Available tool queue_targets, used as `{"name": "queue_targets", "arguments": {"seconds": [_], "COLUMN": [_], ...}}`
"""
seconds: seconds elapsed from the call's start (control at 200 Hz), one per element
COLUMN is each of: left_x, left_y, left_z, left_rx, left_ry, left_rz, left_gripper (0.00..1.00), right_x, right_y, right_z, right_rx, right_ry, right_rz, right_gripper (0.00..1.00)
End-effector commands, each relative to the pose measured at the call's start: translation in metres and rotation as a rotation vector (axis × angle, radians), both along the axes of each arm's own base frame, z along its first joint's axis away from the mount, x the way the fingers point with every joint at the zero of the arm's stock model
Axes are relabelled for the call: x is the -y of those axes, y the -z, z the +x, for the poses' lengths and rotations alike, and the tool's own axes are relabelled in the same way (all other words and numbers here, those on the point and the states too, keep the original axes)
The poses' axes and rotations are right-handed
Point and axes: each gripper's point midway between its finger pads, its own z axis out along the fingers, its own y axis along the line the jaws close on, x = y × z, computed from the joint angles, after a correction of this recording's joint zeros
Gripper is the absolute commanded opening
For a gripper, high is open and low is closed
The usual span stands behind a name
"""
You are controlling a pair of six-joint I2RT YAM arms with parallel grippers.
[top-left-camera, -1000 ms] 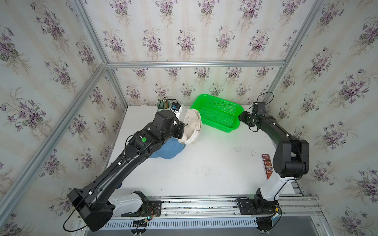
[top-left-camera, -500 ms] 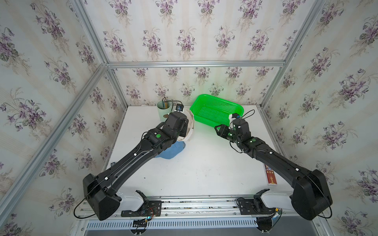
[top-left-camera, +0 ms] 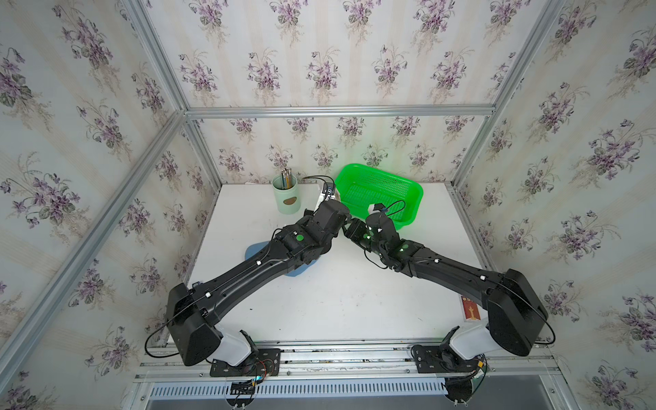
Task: Turn the baseball cap inside out
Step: Turn over the baseball cap.
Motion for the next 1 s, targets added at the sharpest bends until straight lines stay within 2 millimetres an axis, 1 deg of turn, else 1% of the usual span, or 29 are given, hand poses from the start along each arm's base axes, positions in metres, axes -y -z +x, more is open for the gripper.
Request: {"name": "queue_targets", "arguments": {"seconds": [0.0, 0.12, 0.24, 0.38, 0.545, 0.634, 0.764, 0.789, 0.794, 0.804, 0.819, 0.849, 0.889, 0.994], "left_x": [-0.001, -0.002, 0.000, 0.001, 0.000, 0.003, 0.006, 0.006, 0.006, 0.003, 0.001, -0.002, -0.005, -0.013], "left_y": [-0.011, -0.014, -0.014, -0.011, -0.009, -0.011, -0.017, -0.015, -0.013, -0.021, -0.025, -0.027, -0.030, -0.039], "left_z": [0.004, 0.002, 0.002, 0.003, 0.005, 0.003, -0.005, -0.005, -0.005, -0.009, -0.011, -0.014, -0.017, -0.025], "left_rx": [0.049, 0.053, 0.052, 0.048, 0.049, 0.050, 0.064, 0.062, 0.059, 0.073, 0.081, 0.088, 0.098, 0.111], "left_ry": [-0.032, -0.030, -0.021, -0.022, -0.033, -0.017, 0.026, 0.027, 0.028, 0.028, 0.030, 0.030, 0.034, 0.044], "left_rz": [-0.030, -0.034, -0.032, -0.021, 0.000, -0.032, -0.093, -0.100, -0.099, -0.117, -0.131, -0.150, -0.169, -0.211], "left_gripper": [0.00, 0.00, 0.00, 0.00, 0.00, 0.00, 0.00, 0.00, 0.00, 0.00, 0.00, 0.00, 0.00, 0.00], "right_x": [-0.011, -0.023, -0.032, -0.037, -0.037, -0.039, -0.052, -0.054, -0.055, -0.055, -0.056, -0.057, -0.057, -0.054], "right_y": [-0.004, -0.002, -0.007, -0.011, -0.011, -0.002, 0.011, 0.014, 0.013, 0.014, 0.015, 0.017, 0.020, 0.017], "right_z": [0.005, 0.009, 0.010, 0.009, 0.001, 0.002, 0.006, 0.007, 0.007, 0.007, 0.008, 0.009, 0.010, 0.009], "right_rx": [-0.003, -0.004, 0.007, 0.017, 0.021, 0.001, -0.031, -0.036, -0.036, -0.038, -0.040, -0.045, -0.049, -0.033], "right_ry": [0.005, -0.011, -0.024, -0.033, -0.041, -0.044, -0.066, -0.067, -0.067, -0.069, -0.069, -0.068, -0.066, -0.068], "right_rz": [0.051, 0.053, 0.049, 0.044, 0.041, 0.030, 0.048, 0.047, 0.049, 0.047, 0.048, 0.044, 0.042, 0.085], "right_gripper": [0.59, 0.59, 0.58, 0.59, 0.59, 0.59, 0.58, 0.57, 0.57, 0.56, 0.56, 0.54, 0.50, 0.25]}}
